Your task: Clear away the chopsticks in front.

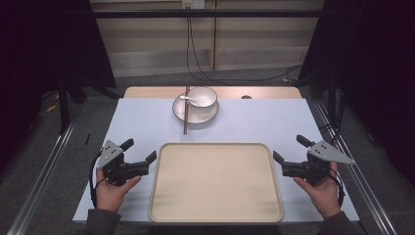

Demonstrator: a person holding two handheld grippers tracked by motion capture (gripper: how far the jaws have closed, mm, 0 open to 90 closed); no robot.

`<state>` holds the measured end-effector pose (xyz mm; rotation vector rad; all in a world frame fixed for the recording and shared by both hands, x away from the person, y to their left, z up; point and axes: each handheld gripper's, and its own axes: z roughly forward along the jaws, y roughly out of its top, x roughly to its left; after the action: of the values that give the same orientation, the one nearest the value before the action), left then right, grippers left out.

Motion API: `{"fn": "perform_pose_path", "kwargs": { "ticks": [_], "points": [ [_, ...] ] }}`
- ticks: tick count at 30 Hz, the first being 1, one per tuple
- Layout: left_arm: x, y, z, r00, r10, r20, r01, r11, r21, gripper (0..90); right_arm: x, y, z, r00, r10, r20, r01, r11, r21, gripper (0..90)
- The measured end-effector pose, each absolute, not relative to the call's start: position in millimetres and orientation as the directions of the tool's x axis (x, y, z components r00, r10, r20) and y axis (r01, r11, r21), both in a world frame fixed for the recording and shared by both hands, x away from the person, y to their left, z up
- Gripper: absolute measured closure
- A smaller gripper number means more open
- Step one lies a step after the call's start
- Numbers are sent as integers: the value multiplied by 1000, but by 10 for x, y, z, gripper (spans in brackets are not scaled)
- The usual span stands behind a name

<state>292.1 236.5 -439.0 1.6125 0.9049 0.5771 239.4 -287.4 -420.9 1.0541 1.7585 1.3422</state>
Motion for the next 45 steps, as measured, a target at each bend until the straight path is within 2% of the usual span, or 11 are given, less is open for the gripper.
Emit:
{"fn": "perform_pose_path", "kwargs": {
  "ticks": [10,14,33,40,45],
  "points": [
    [2971,2259,-4404,582,807,-99,276,-81,958,41,2344,-2786,-4204,-485,873,-41,196,154,968,22],
    [3053,2190,-4368,579,805,-128,285,-52,957,41,2330,-2782,-4221,-497,867,-39,204,161,966,22],
    [3853,1791,-4300,554,821,-139,362,-87,928,63,2267,-2839,-4244,-494,869,-17,227,148,962,23],
    [4126,1648,-4333,520,840,-152,395,-79,915,80,2263,-2845,-4263,-490,872,-11,238,146,960,25],
    [4295,1565,-4348,493,860,-130,403,-93,910,89,2255,-2843,-4258,-500,866,-8,233,143,962,27]
  ]
}}
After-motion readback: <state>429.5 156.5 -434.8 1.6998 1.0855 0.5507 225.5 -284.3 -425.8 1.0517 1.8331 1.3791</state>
